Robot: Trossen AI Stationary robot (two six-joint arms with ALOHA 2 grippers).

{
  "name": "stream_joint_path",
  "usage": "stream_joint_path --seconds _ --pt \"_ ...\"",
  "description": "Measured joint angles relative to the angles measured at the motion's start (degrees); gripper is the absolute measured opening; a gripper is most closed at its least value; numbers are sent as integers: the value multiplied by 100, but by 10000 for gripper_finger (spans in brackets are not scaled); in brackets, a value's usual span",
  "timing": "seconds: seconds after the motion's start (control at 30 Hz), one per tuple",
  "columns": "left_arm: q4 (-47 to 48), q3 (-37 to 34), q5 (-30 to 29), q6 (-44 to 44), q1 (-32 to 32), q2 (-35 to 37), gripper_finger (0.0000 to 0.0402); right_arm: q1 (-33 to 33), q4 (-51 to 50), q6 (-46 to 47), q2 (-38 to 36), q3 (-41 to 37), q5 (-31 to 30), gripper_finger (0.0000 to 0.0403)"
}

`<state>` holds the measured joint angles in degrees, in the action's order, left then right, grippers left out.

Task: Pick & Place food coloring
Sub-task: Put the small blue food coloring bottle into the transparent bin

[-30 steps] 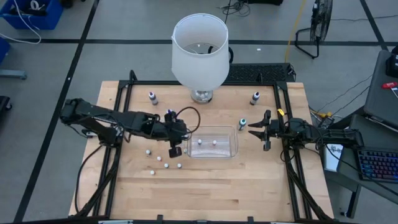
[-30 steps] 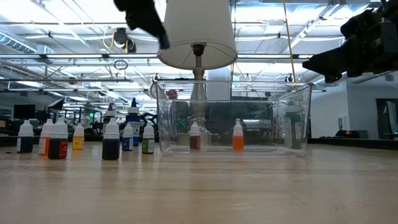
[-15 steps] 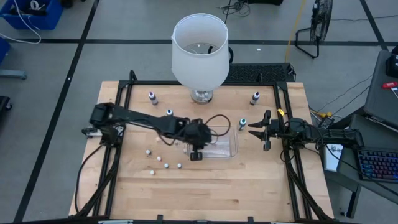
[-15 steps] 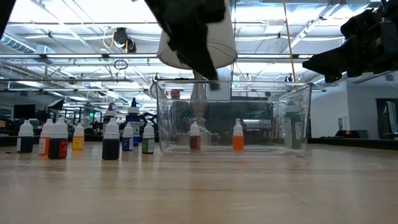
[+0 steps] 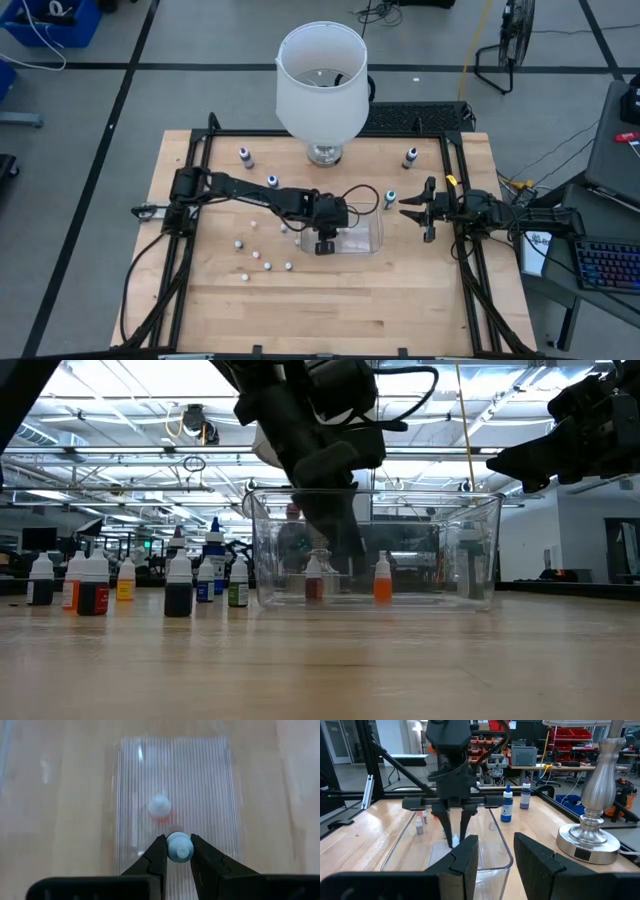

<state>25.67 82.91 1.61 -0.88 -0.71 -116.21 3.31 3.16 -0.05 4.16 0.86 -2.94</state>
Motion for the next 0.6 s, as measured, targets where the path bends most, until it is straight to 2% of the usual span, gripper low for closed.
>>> stream_joint_path --seconds 0.33,0.6 --pt "-44 -10 28 -98 33 13 61 0 -2 0 0 0 0 114" --pt "70 -19 29 -212 -7 69 169 0 -2 0 0 0 0 114"
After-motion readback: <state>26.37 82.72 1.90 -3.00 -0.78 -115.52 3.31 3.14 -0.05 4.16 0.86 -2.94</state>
